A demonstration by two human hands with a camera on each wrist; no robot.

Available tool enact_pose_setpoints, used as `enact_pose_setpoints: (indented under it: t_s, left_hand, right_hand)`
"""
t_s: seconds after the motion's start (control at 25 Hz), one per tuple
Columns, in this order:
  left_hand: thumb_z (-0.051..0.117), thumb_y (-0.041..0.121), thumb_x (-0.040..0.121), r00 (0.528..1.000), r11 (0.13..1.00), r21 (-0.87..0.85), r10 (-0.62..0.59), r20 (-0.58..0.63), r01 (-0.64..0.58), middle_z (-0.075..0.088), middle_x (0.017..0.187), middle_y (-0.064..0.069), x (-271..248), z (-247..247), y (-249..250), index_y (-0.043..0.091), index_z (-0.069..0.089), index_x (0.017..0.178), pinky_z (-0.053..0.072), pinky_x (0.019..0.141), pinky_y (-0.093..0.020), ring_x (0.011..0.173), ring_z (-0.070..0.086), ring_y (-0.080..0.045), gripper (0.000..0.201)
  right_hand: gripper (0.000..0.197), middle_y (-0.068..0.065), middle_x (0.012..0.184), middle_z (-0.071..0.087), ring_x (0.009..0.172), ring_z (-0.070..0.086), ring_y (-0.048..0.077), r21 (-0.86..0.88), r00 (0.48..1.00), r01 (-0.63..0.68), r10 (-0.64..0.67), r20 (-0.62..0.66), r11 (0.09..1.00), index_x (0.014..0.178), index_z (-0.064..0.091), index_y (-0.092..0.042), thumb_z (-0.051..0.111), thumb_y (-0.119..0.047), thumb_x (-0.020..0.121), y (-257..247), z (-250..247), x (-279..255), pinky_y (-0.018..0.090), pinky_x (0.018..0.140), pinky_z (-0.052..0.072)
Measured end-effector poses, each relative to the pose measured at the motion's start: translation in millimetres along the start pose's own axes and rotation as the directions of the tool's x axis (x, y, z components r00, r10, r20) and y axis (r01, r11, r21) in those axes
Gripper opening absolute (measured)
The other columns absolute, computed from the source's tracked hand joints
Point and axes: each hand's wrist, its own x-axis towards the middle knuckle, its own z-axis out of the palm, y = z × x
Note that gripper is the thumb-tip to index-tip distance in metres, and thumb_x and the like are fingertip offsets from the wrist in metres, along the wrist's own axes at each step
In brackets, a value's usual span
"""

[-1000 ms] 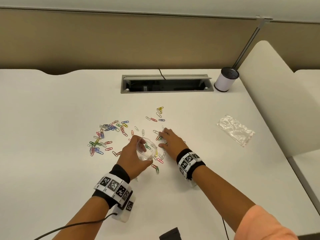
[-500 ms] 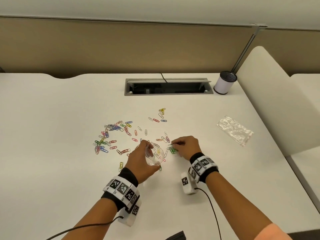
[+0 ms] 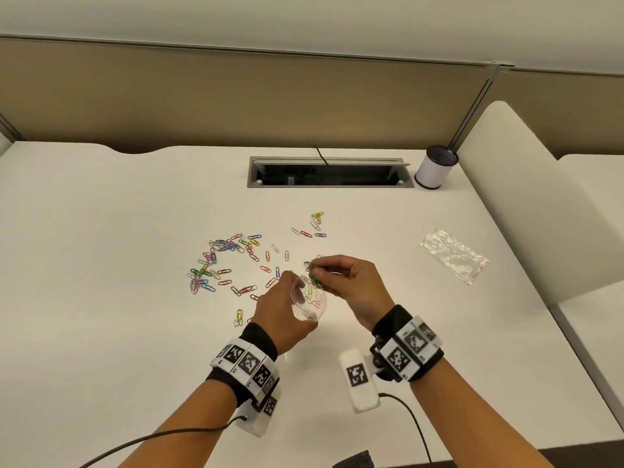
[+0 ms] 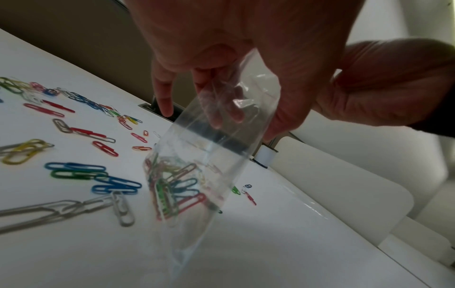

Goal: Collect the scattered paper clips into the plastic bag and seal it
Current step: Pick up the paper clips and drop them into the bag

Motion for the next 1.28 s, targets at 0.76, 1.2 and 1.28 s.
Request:
enact_pose_setpoints:
  t_s: [0.76,1.2,1.28]
  left_hand:
    - [0.078,0.02,0.063,0.997,0.995,-0.08,0.061,-0.049,-0.064,0.055,0.085,0.007,1.9,6.0,6.9,0.024,0.039,0.096,0.049,0.069,-0.031,0.081,0.056,-0.016,0.052]
    - [0.08,0.016,0.07,0.982,0.992,-0.125,0.001,-0.189,-0.025,0.059,0.085,0.005,0.8,-32.1,-19.4,0.019,0.044,0.099,0.045,0.071,-0.021,0.081,0.058,-0.009,0.047]
    - [0.081,0.017,0.07,0.979,0.992,-0.123,-0.018,-0.205,-0.007,0.059,0.085,0.005,-1.2,-37.1,-22.4,0.018,0.044,0.1,0.045,0.071,-0.02,0.082,0.058,-0.007,0.048]
  right_hand:
    - [0.022,0.002,0.09,0.076,0.084,0.072,0.015,-0.516,0.992,0.097,-0.124,-0.018,0.851,0.097,0.076,-0.013,0.066,0.002,0.084,-25.0,-21.1,-2.3,0.026,0.079,0.06]
    - [0.121,0.017,0.16,-0.016,0.149,-0.009,0.032,-0.884,0.933,-0.321,0.277,-0.232,0.341,0.152,-0.008,-0.005,0.069,-0.059,0.075,88.7,-45.9,41.8,0.042,0.121,0.004]
    - [0.127,0.017,0.158,-0.022,0.148,-0.016,0.032,-0.907,0.951,-0.26,0.253,-0.18,0.33,0.151,-0.011,-0.003,0.068,-0.064,0.073,101.4,-29.7,46.9,0.044,0.121,-0.003]
